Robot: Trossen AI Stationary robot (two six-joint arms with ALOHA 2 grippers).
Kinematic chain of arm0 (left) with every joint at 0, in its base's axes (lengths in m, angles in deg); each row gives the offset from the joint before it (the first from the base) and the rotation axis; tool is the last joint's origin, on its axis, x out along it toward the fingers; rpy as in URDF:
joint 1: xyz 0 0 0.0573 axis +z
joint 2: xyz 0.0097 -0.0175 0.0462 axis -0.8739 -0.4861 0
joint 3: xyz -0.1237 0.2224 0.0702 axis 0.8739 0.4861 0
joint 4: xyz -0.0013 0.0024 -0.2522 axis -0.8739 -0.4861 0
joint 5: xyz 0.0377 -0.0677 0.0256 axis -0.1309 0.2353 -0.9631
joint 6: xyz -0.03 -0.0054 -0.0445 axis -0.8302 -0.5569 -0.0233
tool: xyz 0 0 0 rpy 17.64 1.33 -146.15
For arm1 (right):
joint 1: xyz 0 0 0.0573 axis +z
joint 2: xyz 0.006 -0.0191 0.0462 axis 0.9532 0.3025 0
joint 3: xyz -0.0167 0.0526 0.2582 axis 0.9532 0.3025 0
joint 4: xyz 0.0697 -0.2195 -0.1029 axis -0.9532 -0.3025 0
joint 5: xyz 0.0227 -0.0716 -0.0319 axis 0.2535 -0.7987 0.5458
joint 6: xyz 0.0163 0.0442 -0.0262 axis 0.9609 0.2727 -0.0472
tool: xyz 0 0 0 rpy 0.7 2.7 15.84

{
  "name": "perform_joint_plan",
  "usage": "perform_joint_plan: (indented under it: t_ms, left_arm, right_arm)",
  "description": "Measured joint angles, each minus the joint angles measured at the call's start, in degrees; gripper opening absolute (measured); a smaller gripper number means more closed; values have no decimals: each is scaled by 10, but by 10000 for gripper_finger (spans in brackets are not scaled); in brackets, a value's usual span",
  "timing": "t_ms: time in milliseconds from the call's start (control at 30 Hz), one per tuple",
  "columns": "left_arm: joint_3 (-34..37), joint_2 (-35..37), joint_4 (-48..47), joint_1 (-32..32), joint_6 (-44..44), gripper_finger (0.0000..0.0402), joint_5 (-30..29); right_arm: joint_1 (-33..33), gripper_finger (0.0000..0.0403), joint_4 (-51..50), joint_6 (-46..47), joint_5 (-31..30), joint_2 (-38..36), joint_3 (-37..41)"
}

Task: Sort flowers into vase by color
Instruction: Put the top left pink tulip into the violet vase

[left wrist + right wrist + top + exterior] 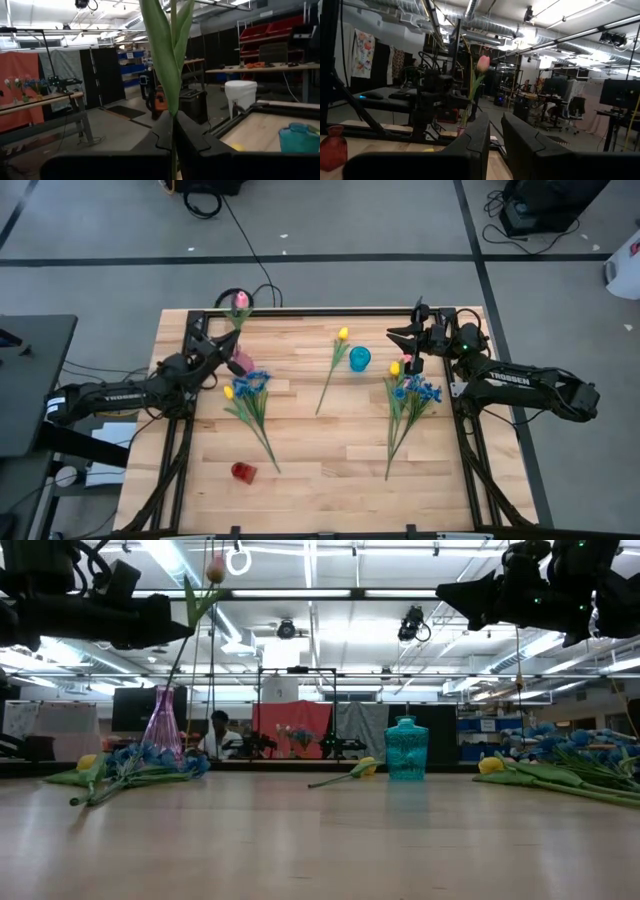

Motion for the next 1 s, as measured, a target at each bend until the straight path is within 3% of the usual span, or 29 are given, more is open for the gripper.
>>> perform_joint_plan:
  t_ms: [533, 1000]
  left_arm:
    - [24, 0, -14, 0, 0, 25, 0]
    - [14, 0, -39, -7, 0, 161, -19]
  right_arm:
    - [0, 65, -15, 0, 0, 0, 0]
    - [0, 65, -26, 0, 0, 0, 0]
